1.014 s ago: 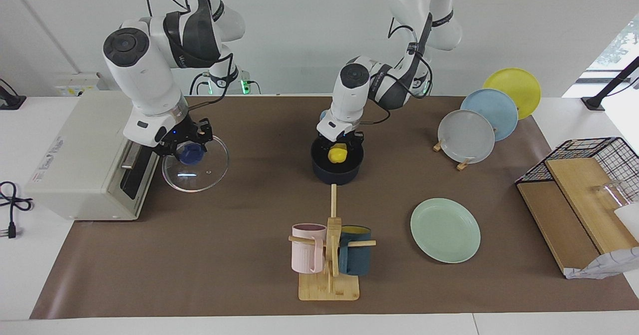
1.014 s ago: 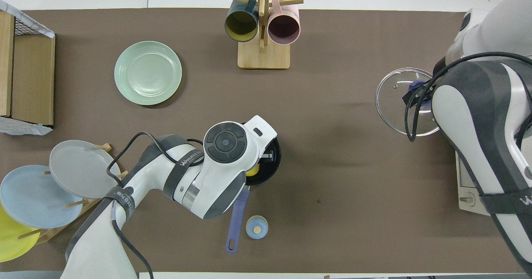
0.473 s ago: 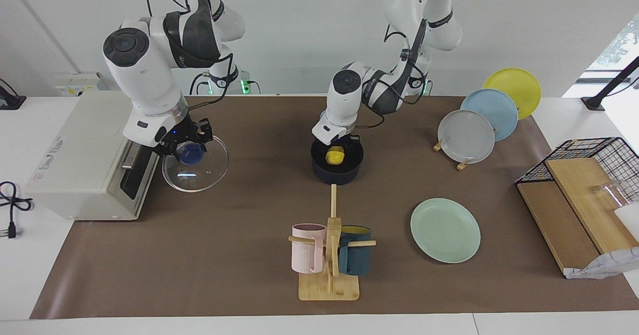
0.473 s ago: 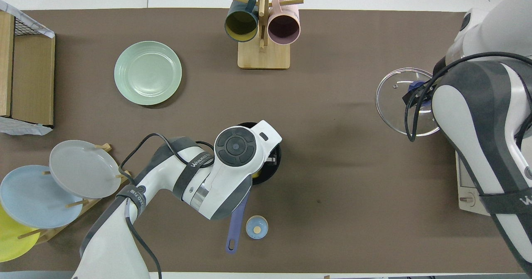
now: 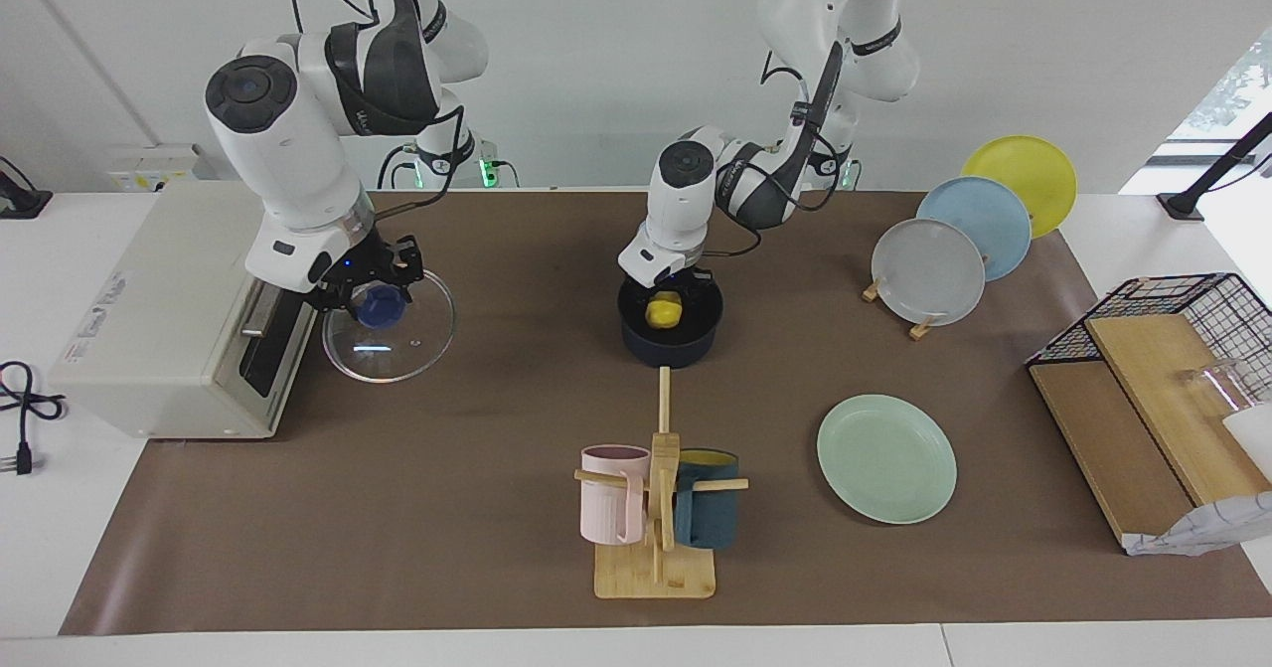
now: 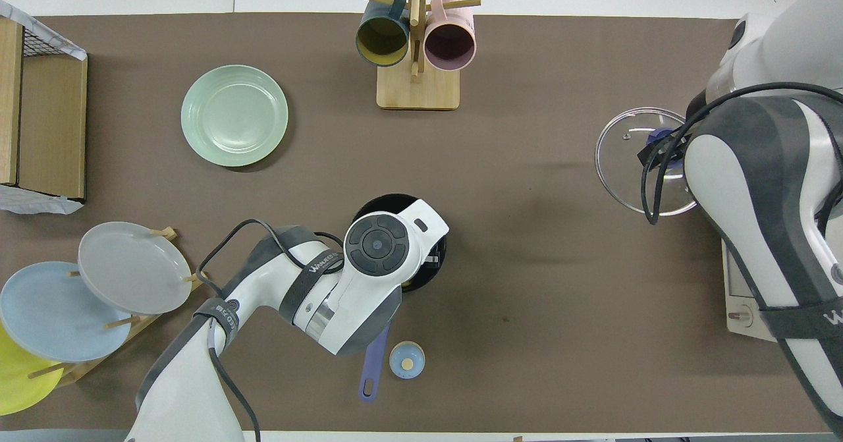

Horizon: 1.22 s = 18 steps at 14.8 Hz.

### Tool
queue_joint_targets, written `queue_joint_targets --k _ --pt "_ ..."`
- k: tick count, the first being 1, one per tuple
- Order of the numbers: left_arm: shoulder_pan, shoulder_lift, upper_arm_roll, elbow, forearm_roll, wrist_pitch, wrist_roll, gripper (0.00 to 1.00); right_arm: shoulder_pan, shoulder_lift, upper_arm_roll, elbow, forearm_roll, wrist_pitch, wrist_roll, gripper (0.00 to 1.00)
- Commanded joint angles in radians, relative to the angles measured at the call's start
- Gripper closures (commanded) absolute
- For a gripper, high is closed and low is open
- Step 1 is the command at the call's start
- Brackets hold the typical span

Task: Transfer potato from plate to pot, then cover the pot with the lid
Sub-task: 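Lower the potato into the pot and open the left gripper, then withdraw the left gripper while the right gripper lifts the glass lid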

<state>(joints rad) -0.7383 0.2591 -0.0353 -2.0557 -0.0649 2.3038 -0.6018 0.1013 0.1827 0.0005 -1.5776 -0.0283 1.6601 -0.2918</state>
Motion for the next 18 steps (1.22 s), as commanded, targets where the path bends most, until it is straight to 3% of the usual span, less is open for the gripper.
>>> queue_joint_targets --k 1,2,6,11,15,18 --pt "-0.013 -0.012 0.015 -0.017 0.019 0.017 0.008 0.12 -0.003 0.006 0.006 0.027 -0.004 -0.025 0.020 1.00" --pt "-0.013 -0.021 0.017 -0.017 0.019 0.006 0.011 0.00 -0.003 0.006 0.006 0.027 -0.004 -0.025 0.020 1.00" --pt "0.020 -0.081 0.021 0.048 0.019 -0.136 0.030 0.00 -0.003 0.006 0.006 0.027 -0.004 -0.025 0.020 1.00" --pt "0.141 -0.159 0.021 0.178 0.017 -0.340 0.085 0.00 -0.003 0.006 0.006 0.027 -0.004 -0.025 0.020 1.00" --pt "0.281 -0.256 0.023 0.218 0.019 -0.415 0.157 0.00 0.000 0.004 0.018 0.031 -0.001 -0.029 0.032 1.00" --pt "0.420 -0.314 0.023 0.262 0.019 -0.503 0.296 0.00 0.044 0.011 0.059 0.103 -0.002 -0.088 0.164 1.00"
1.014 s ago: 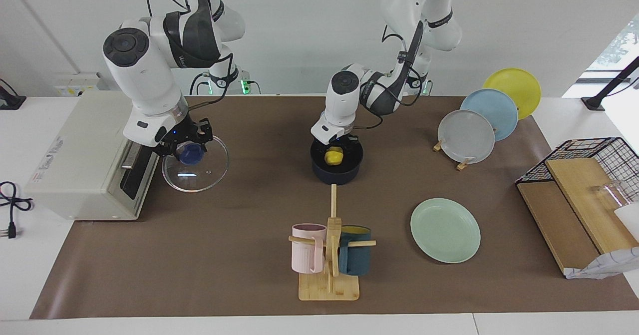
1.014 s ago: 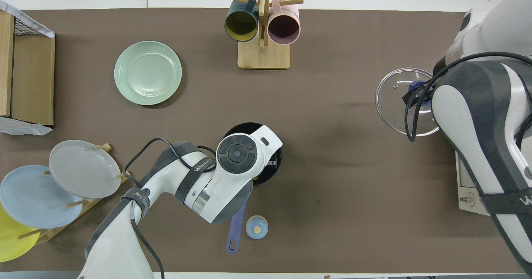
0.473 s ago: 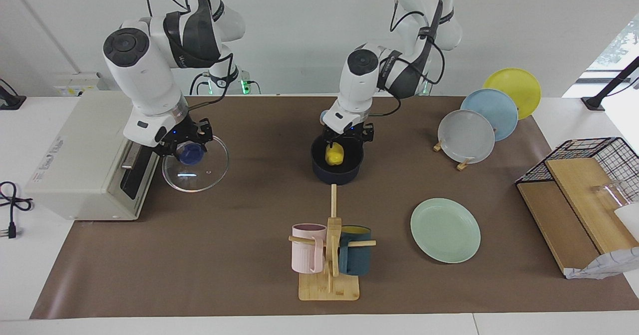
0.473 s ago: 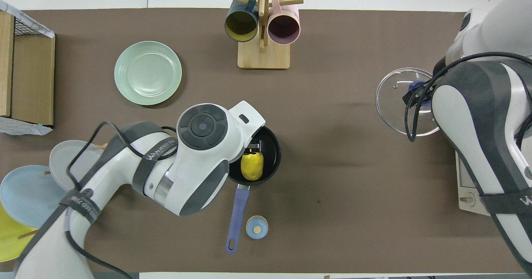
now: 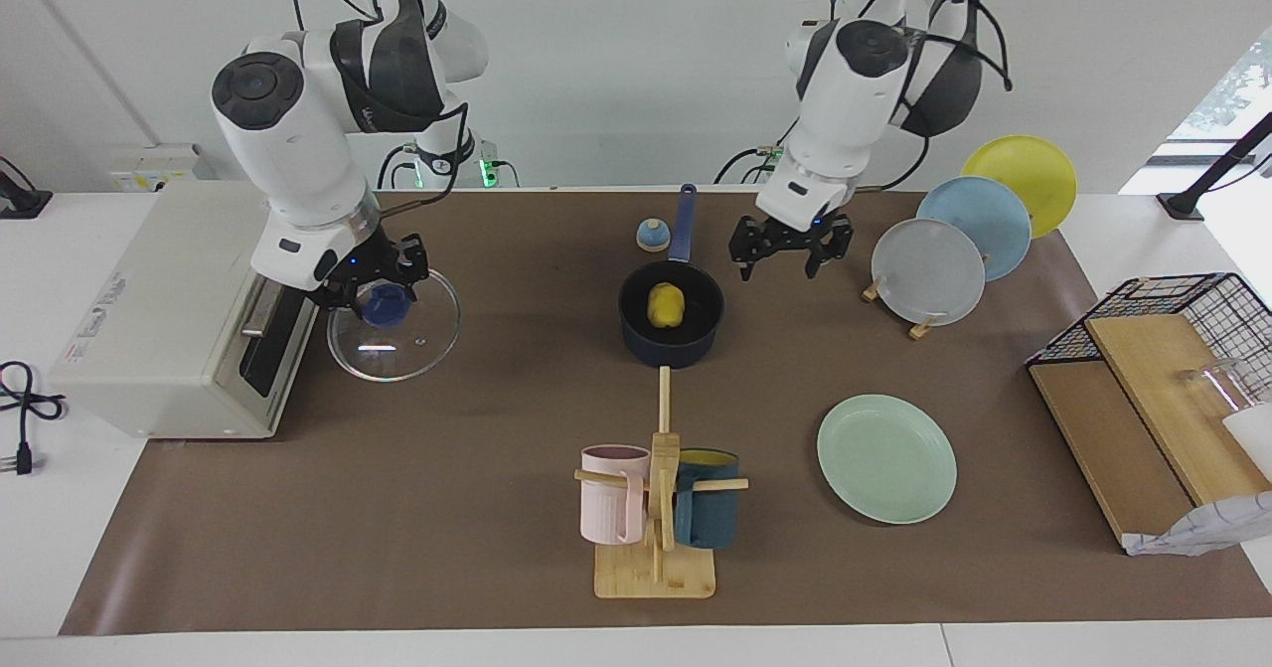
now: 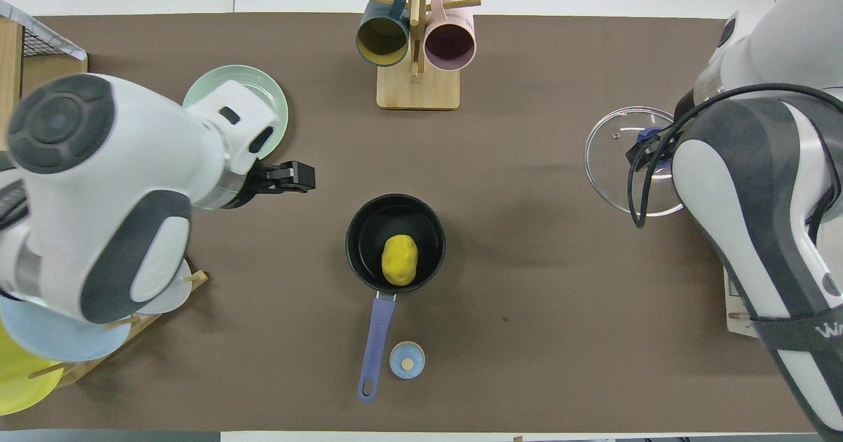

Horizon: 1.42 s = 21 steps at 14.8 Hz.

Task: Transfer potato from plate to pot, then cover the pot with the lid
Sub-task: 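Withdraw the left gripper while the right gripper lifts the glass lid, then carry the glass lid with the right gripper over the pot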

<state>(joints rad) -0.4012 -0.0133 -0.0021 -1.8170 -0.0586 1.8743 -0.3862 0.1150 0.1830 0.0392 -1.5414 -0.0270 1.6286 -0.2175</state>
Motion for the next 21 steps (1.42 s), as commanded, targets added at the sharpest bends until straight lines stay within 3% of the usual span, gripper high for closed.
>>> queue_joint_targets --k 1,4,6,9,13,18,21 --pt "0.125 -0.043 -0.010 0.062 0.013 -0.116 0.130 0.00 0.060 0.010 0.024 0.070 -0.002 -0.058 0.119 1.00" --pt "0.252 -0.045 -0.010 0.145 0.013 -0.207 0.266 0.00 0.155 0.007 0.025 0.072 0.011 -0.049 0.252 1.00" --pt "0.304 -0.048 -0.009 0.151 0.014 -0.225 0.338 0.00 0.230 0.006 0.025 0.061 0.071 0.009 0.404 1.00" --pt "0.366 -0.062 -0.010 0.150 0.014 -0.234 0.406 0.00 0.362 0.003 0.025 0.037 0.059 0.045 0.522 1.00" --pt "0.372 -0.063 -0.001 0.153 0.035 -0.254 0.399 0.00 0.483 0.007 0.025 -0.141 0.053 0.356 0.652 1.00" --pt "0.331 -0.089 0.013 0.151 0.077 -0.378 0.357 0.00 0.529 -0.008 0.025 -0.198 0.051 0.384 0.661 1.00" --pt "0.303 -0.096 0.013 0.145 0.075 -0.377 0.323 0.00 0.528 0.010 0.025 -0.195 0.047 0.415 0.659 1.00"
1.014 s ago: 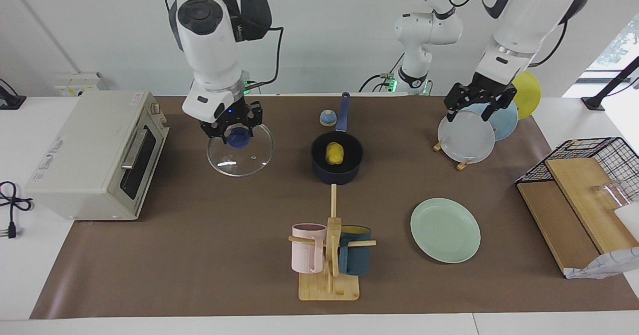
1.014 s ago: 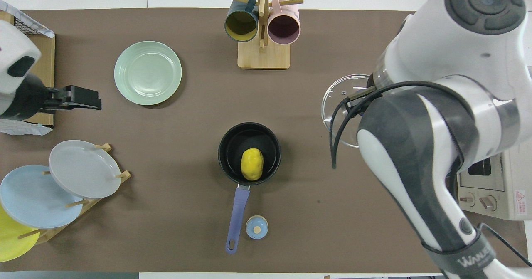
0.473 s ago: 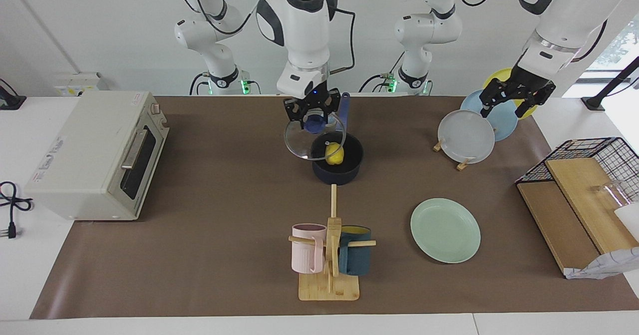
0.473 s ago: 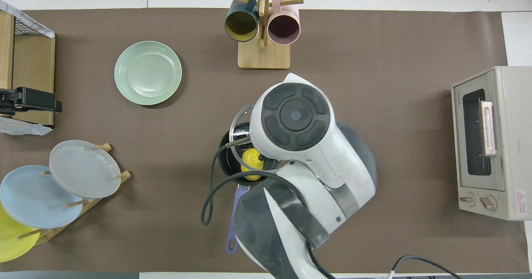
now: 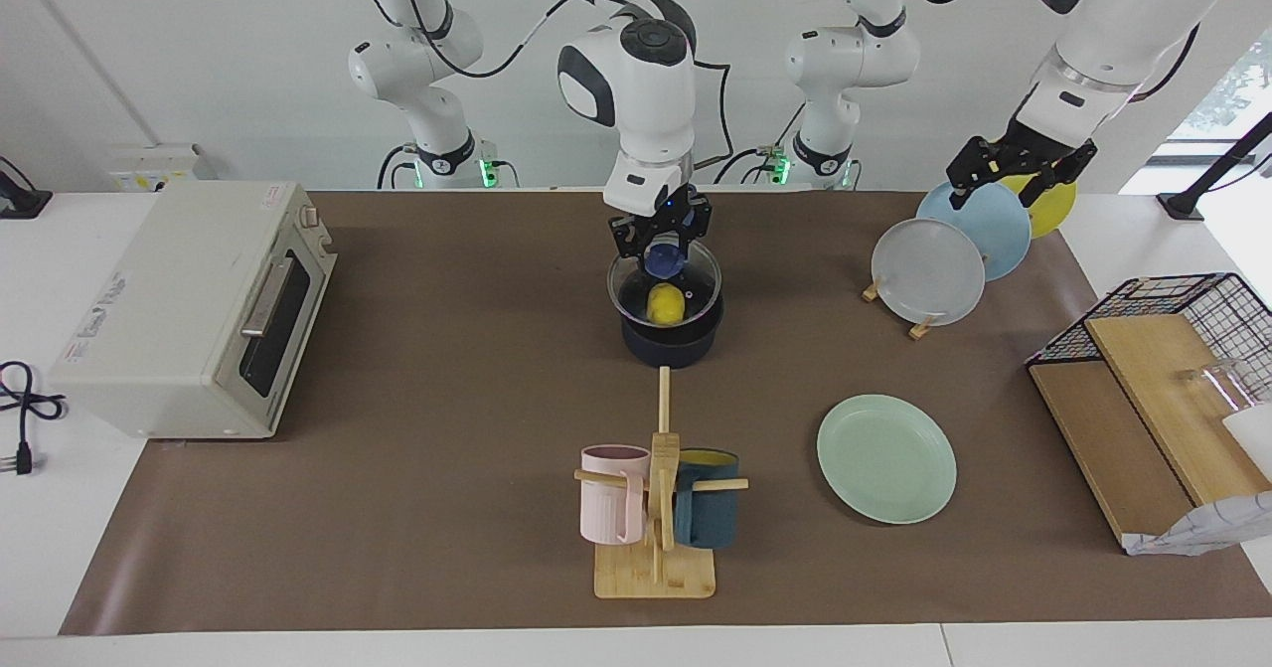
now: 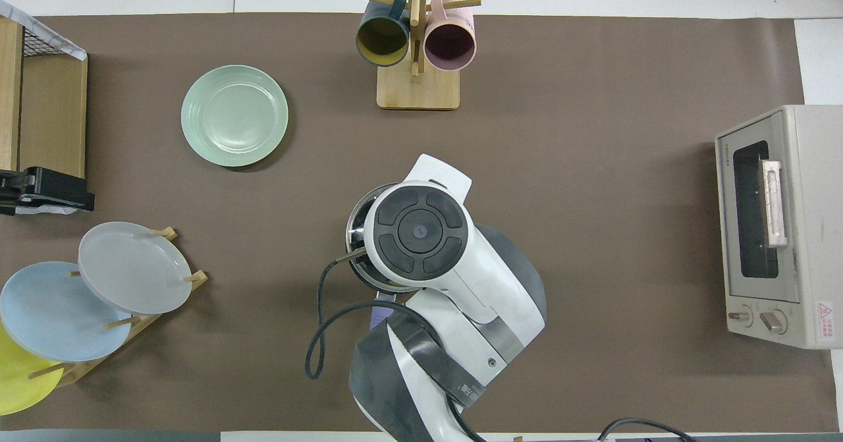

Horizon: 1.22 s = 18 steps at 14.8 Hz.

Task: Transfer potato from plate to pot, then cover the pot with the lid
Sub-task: 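Carry the glass lid with the right gripper over the pot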

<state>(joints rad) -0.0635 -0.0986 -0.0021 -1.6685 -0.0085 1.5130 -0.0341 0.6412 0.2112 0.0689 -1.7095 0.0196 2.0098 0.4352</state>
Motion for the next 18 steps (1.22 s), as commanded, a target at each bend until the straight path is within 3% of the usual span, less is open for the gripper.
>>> queue_joint_targets --k 1,3,9,18 --pt "-0.041 -0.001 0.016 0.004 0.021 -0.007 -0.030 0.00 0.009 -0.009 -0.006 -0.022 -0.015 0.023 0.007 1.00" --pt "-0.053 0.008 0.020 0.021 0.013 0.012 -0.030 0.00 0.009 -0.009 -0.004 -0.027 -0.070 0.023 0.005 1.00" --pt "-0.061 0.013 0.016 0.018 0.013 0.026 -0.029 0.00 0.052 0.063 -0.004 -0.027 -0.073 0.106 0.083 1.00" --pt "-0.055 0.028 0.001 0.010 0.012 0.070 -0.021 0.00 0.064 0.063 -0.004 -0.067 -0.082 0.107 0.088 1.00"
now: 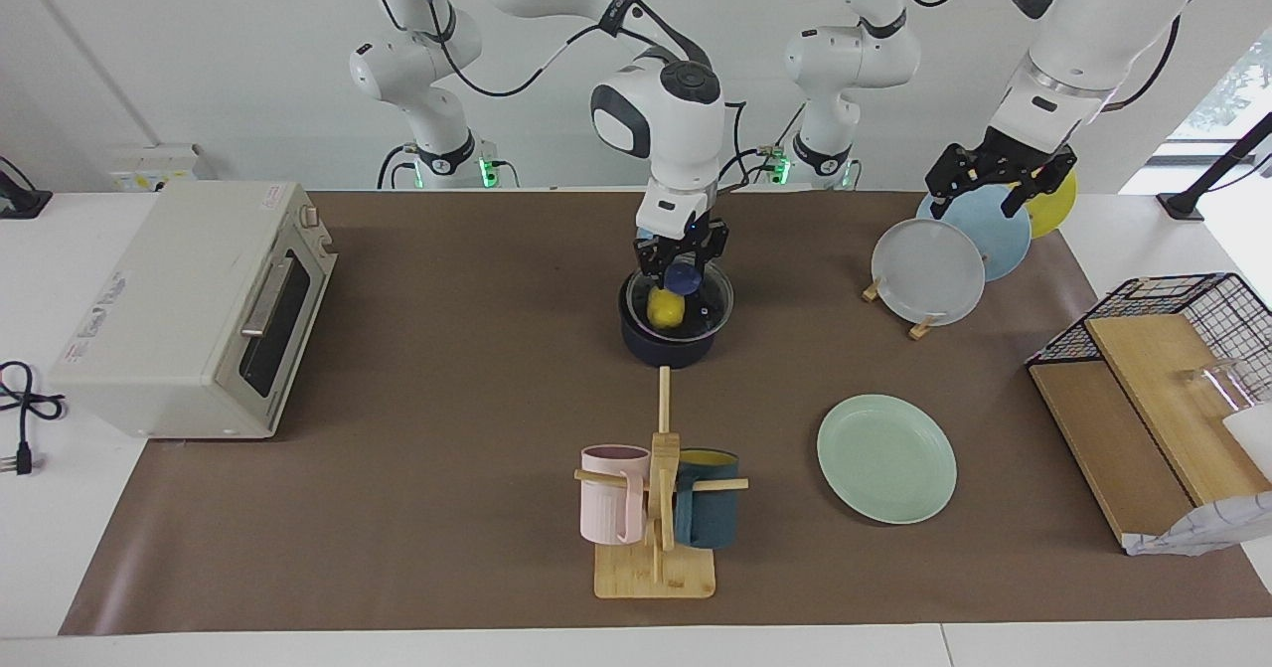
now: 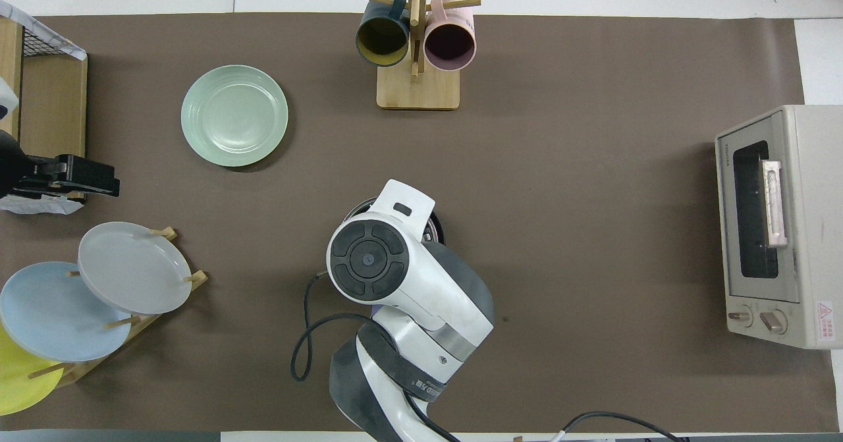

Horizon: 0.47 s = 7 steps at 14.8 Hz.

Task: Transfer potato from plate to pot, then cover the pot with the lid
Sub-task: 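Carry the glass lid with the right gripper over the pot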

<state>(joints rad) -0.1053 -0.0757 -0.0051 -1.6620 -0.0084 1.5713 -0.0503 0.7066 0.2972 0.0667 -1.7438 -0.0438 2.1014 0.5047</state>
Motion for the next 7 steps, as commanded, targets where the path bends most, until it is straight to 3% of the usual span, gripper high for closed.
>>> queue_joint_targets --k 1,7 --pt "-0.013 0.005 0.004 0.001 0.011 0.013 -0.005 0.00 -0.004 -0.023 -0.002 -0.037 -0.019 0.019 0.015 1.00" --pt "-0.008 -0.007 0.004 -0.015 0.011 0.018 -0.002 0.00 -0.002 -0.030 -0.002 -0.060 -0.022 0.025 0.014 1.00"
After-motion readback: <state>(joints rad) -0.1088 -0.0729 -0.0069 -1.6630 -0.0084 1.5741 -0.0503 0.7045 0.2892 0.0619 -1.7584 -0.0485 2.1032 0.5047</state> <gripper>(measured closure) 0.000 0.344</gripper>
